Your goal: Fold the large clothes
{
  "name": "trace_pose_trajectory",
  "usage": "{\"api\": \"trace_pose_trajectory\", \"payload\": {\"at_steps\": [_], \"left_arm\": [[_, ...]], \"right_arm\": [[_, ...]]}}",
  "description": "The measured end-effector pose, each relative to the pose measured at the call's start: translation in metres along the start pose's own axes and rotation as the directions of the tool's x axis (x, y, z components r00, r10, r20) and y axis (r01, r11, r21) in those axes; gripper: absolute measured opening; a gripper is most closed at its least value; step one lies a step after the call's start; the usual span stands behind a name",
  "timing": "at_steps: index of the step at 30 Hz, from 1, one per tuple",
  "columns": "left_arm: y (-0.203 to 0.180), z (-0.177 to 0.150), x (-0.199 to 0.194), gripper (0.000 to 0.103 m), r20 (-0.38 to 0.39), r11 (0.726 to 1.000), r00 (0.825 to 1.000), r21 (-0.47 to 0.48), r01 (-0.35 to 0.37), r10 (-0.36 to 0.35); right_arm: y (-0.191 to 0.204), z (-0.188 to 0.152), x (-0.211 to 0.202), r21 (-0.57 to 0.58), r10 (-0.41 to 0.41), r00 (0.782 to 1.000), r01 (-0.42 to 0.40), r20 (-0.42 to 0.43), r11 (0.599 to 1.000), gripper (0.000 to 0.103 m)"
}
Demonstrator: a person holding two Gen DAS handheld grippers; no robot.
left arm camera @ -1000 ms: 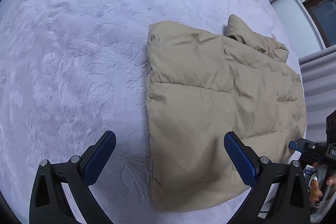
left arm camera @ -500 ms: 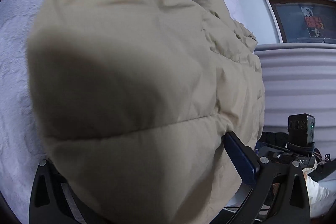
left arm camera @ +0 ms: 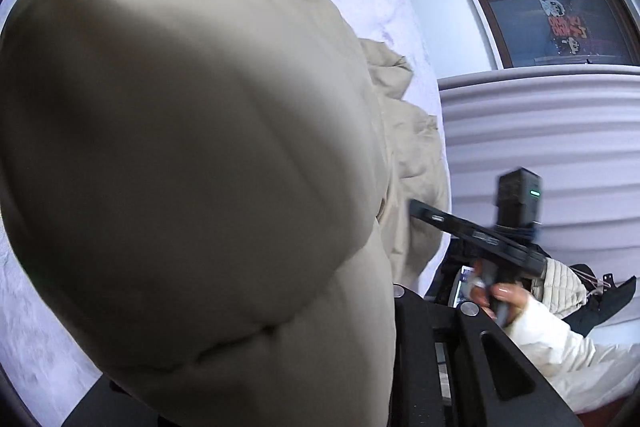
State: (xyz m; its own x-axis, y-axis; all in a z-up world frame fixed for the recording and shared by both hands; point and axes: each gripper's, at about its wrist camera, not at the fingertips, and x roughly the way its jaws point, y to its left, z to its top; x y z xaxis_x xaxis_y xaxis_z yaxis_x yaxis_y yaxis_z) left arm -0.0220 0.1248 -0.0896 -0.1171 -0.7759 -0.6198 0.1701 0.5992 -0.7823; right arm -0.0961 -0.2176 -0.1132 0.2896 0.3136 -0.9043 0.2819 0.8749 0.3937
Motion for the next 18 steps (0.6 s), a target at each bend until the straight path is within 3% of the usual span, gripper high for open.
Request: {"api": "trace_pose_trajectory", "payload": {"at_steps": [2,8,14,16,18], "left_arm": [[-0.025,-0.001,-0.003,0.028,0.009,1.0,1.0,0.001,-0.015,0.015],[-0.118,-0.001,0.025,0.028,0.02,0.988,0.988,0.029,-0.151,0.15],[-0.198,0.011,0.081,0.031,-0.03,0.954,0.956,0.073,-0.291,0.293],[-0.222,0.015,0.099,0.045,-0.044,0.952,0.955,0.111,-0.287,0.293],[-0.241,0.018,0.117,0.081,-0.063,0.964,0.969,0.136,-0.227,0.237]], "right_arm": [[-0.007,0.009,0.014,-0.011,0.01,1.0,-0.01,-0.004,1.0,0.015],[-0.029,0.03,0.06,-0.005,0.123,0.99,-0.123,-0.074,0.992,0.009],[-0.046,0.037,0.072,0.031,0.226,0.965,-0.224,-0.132,0.974,0.009],[-0.056,0.037,0.056,0.038,0.249,0.961,-0.246,-0.123,0.969,0.009],[-0.072,0.032,0.031,0.05,0.268,0.96,-0.265,-0.08,0.963,0.014]]}}
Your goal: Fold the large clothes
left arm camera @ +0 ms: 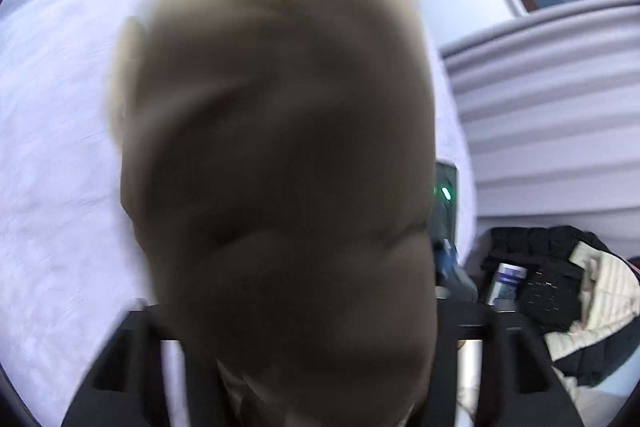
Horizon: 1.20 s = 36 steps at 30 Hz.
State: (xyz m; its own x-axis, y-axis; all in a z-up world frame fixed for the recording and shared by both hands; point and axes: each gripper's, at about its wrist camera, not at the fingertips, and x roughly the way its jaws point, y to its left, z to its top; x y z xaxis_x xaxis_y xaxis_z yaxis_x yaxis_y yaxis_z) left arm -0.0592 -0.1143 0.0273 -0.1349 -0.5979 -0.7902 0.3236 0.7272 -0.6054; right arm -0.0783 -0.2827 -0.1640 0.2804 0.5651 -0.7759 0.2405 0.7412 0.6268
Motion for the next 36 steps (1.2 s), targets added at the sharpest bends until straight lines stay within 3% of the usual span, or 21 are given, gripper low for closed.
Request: {"api": "trace_pose_trajectory", "payload": {"at_steps": [1,5,9,10,12,13,17,20,23,25,26,27,29,31,34,36], "left_arm": [[-0.01,0.003,0.009,0.092,-0.021,0.999,0.999,0.02,0.04,-0.04],[-0.034,0.018,0.053,0.093,-0.126,0.982,0.981,0.099,0.16,-0.147],[-0.041,0.031,0.105,0.093,-0.191,0.962,0.949,0.062,0.266,-0.25],[-0.045,0.035,0.117,0.093,-0.191,0.964,0.951,0.063,0.259,-0.243],[-0.055,0.052,0.144,0.093,-0.18,0.97,0.96,0.072,0.231,-0.215],[-0.059,0.06,0.149,0.093,-0.172,0.973,0.964,0.081,0.217,-0.201],[-0.08,0.067,0.166,0.093,-0.148,0.98,0.98,0.133,0.151,-0.131],[-0.092,0.077,0.177,0.093,-0.128,0.978,0.99,0.19,0.082,-0.058],[-0.094,0.072,0.145,0.093,-0.017,0.962,1.0,0.274,-0.005,0.01],[-0.082,0.07,0.115,0.093,0.109,0.942,0.992,0.323,-0.089,0.056],[-0.081,0.069,0.102,0.093,0.18,0.931,0.979,0.333,-0.149,0.092],[-0.074,0.069,0.09,0.093,0.244,0.919,0.96,0.331,-0.212,0.134],[-0.049,0.075,0.08,0.093,0.309,0.903,0.926,0.297,-0.311,0.217],[-0.021,0.088,0.089,0.093,0.301,0.894,0.905,0.243,-0.377,0.3],[0.003,0.1,0.113,0.093,0.285,0.903,0.9,0.185,-0.389,0.329],[-0.011,0.103,0.136,0.093,0.301,0.889,0.891,0.206,-0.408,0.339]], "right_arm": [[-0.007,-0.005,-0.018,0.01,0.011,1.0,-0.012,0.028,1.0,0.014],[-0.048,-0.038,-0.082,0.097,-0.001,0.99,-0.013,0.144,0.995,0.014],[-0.085,-0.078,-0.126,0.212,-0.055,0.974,0.008,0.22,0.977,0.018],[-0.091,-0.089,-0.136,0.238,-0.076,0.969,0.019,0.233,0.971,0.023],[-0.096,-0.111,-0.154,0.267,-0.112,0.96,0.042,0.255,0.963,0.074],[-0.094,-0.119,-0.161,0.269,-0.12,0.954,0.044,0.274,0.962,0.082],[-0.074,-0.151,-0.186,0.212,-0.031,0.94,-0.044,0.339,0.976,0.085],[-0.058,-0.153,-0.187,0.162,0.041,0.939,-0.102,0.341,0.981,0.088],[-0.05,-0.129,-0.171,0.182,0.008,0.94,-0.074,0.341,0.981,0.088],[-0.051,-0.114,-0.162,0.246,-0.087,0.942,0.005,0.323,0.969,0.081],[-0.053,-0.109,-0.16,0.26,-0.118,0.936,0.03,0.332,0.965,0.037],[-0.054,-0.104,-0.158,0.254,-0.157,0.934,0.075,0.322,0.964,0.013],[-0.052,-0.102,-0.162,0.234,-0.245,0.907,0.17,0.343,0.957,0.013],[-0.055,-0.104,-0.163,0.215,-0.273,0.898,0.207,0.345,0.954,0.013],[-0.061,-0.103,-0.157,0.23,-0.275,0.901,0.204,0.335,0.951,0.013],[-0.068,-0.107,-0.153,0.234,-0.287,0.897,0.216,0.336,0.948,0.013]]}}
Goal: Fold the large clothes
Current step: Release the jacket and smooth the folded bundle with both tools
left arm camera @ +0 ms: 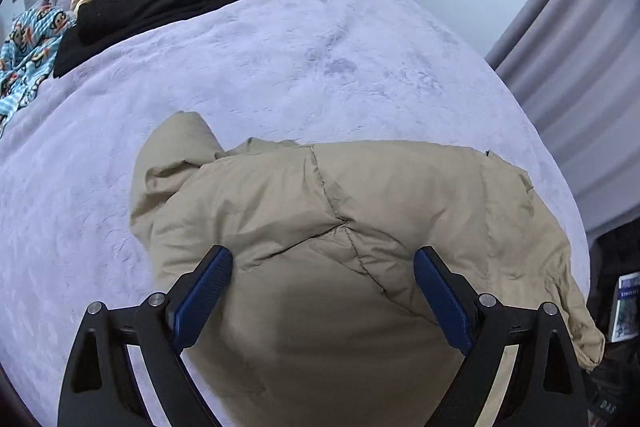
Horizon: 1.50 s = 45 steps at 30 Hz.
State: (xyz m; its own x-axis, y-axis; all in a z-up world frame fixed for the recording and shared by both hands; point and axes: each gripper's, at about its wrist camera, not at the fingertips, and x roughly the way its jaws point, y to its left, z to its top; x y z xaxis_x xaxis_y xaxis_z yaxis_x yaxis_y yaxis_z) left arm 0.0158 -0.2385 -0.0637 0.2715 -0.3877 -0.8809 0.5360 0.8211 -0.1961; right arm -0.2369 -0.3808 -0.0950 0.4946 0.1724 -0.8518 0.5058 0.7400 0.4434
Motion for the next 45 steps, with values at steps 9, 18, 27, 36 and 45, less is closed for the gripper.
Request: {"api": "trace_pose_trajectory", "payload": {"at_steps": [9,18,27,36,45], "left_arm": [[-0.096,0.011,0.039,0.093,-0.011,0.987,1.0,0.158,-0.011,0.013],[-0.088,0.005,0.043,0.093,-0.019,0.987,0.999,0.156,-0.032,0.035],[-0.091,0.004,0.032,0.095,-0.026,0.985,0.994,0.144,-0.098,0.103],[-0.049,-0.064,-0.054,0.095,-0.065,0.997,0.996,-0.037,-0.064,0.061],[-0.039,-0.143,-0.052,0.095,-0.153,0.987,0.987,-0.147,-0.063,0.041]], "right_arm": [[-0.094,-0.012,0.025,0.172,-0.017,0.999,0.022,-0.03,0.985,0.017],[-0.123,0.007,0.001,0.212,0.096,0.988,-0.069,-0.121,0.975,0.028],[-0.072,0.081,0.005,-0.036,0.152,0.986,-0.155,-0.061,0.987,0.069],[-0.081,0.075,0.062,-0.006,0.149,0.963,-0.154,-0.224,0.988,0.049],[-0.079,0.047,0.064,0.02,0.135,0.957,-0.135,-0.258,0.991,0.049]]}}
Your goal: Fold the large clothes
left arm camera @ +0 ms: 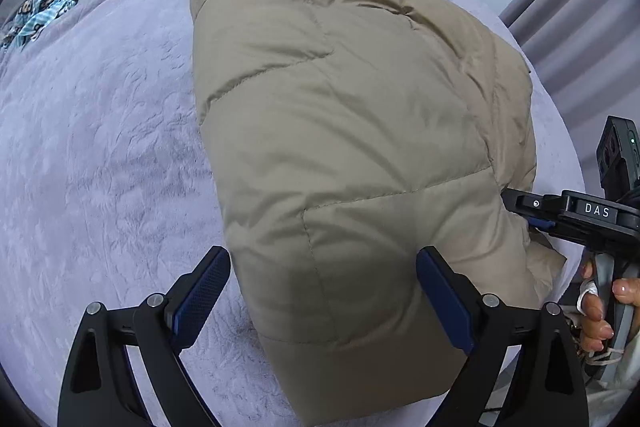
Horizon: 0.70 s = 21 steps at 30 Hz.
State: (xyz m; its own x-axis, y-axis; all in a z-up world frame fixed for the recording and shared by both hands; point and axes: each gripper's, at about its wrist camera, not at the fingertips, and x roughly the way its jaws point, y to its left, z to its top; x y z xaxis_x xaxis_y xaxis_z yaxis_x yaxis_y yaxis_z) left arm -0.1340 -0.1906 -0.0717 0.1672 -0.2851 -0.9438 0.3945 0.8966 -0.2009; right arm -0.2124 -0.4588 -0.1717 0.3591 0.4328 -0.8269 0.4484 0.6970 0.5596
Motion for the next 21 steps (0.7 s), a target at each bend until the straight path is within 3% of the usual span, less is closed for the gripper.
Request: {"api": "trace_pose_trajectory", "payload": {"at_steps": [9,21], "left_arm": [[0.008,-0.004,-0.009,0.095,0.009,1.0,1.0,0.021,-0.002,0.002],[0.016,-0.013,-0.03,0.095,0.03,0.999,1.0,0.054,-0.005,0.004]], "right_arm": [[0.025,-0.004,-0.016,0.014,-0.052,0.998,0.052,0.037,0.999,0.049],[0.06,-0.038,-0.047,0.01,-0.095,0.986,0.095,0.138,0.995,0.055]]}}
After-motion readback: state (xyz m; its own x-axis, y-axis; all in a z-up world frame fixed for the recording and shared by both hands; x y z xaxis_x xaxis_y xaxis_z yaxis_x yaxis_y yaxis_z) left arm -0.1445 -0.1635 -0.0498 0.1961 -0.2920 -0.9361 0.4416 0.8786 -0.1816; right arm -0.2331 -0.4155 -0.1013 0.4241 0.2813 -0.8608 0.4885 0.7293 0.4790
